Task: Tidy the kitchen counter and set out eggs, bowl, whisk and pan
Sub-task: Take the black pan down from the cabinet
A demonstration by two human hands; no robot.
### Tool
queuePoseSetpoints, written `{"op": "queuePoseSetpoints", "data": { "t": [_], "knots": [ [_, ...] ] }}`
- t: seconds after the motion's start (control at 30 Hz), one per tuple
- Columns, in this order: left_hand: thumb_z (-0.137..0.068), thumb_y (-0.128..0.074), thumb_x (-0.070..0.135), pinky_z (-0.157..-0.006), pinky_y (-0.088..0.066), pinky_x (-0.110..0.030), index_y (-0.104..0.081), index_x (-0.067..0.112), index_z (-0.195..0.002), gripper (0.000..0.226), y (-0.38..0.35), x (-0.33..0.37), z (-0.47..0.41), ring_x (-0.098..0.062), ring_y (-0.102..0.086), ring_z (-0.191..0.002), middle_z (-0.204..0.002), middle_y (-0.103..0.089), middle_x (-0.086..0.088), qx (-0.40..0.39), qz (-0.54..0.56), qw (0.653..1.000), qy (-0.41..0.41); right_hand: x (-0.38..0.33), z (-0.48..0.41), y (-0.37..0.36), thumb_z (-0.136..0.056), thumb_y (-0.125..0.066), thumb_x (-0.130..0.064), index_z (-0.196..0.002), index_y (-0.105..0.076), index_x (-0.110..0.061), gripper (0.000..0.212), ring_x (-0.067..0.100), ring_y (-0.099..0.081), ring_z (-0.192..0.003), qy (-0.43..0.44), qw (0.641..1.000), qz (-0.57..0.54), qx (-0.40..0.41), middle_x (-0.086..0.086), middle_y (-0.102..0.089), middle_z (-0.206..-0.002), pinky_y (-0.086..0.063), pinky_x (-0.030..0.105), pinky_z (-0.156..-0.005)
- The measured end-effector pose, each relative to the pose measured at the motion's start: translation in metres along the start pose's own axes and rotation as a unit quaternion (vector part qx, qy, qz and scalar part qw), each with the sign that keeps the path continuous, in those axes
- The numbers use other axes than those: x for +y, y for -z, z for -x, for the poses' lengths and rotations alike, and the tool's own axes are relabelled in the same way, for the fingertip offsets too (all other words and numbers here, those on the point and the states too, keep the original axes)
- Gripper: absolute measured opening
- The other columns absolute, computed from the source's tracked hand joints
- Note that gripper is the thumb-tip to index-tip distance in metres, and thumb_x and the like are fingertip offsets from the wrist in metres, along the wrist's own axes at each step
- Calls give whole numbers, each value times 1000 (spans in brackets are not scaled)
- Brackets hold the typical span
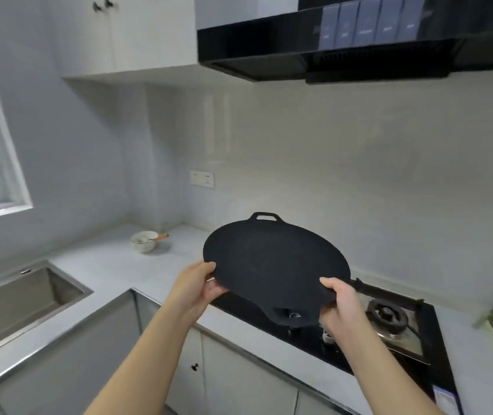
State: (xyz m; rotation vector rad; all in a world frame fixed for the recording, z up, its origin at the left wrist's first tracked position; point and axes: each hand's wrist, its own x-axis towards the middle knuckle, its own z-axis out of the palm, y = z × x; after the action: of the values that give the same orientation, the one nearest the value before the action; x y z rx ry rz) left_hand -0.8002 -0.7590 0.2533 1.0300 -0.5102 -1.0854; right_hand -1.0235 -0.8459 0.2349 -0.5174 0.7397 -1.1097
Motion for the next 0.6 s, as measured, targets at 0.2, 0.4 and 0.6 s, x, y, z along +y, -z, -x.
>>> {"op": "queuePoseSetpoints", "data": {
  "t": [0.2, 0.4, 0.6],
  "knots": [
    [-96, -38, -4, -54, -58, -32, -58, -8, -105, 22, 105, -3, -45, -22, -72, -66, -98, -67, -20, 94, 32, 995, 16, 95, -56, -47, -89, -48, -1, -123, -56, -1, 34, 35, -64, -103, -98, 994, 42, -4, 19, -66, -117, -48, 50, -94],
    [-97, -37, -4, -52, -58, -33, -54, -11, -113, 25, 188, -4, -150, -27, -70, -74, -101, -65, -22, 143, 38, 987, 61, 173, -155, -98, -90, -45, 0, -109, -61, -2, 24, 31, -66, -89, -144, 989, 44, 6, 15, -74, -87, -51, 46, -87],
    [-98, -33, -5, -57, -57, -38, -50, -13, -120, 29, 241, -8, -251, -33, -66, -86, -106, -63, -24, 170, 48, 977, 120, 215, -244, -142, -94, -42, 1, -99, -60, -2, 18, 25, -72, -60, -176, 981, 79, 30, 12, -73, -69, -55, 28, -47]
  ]
}}
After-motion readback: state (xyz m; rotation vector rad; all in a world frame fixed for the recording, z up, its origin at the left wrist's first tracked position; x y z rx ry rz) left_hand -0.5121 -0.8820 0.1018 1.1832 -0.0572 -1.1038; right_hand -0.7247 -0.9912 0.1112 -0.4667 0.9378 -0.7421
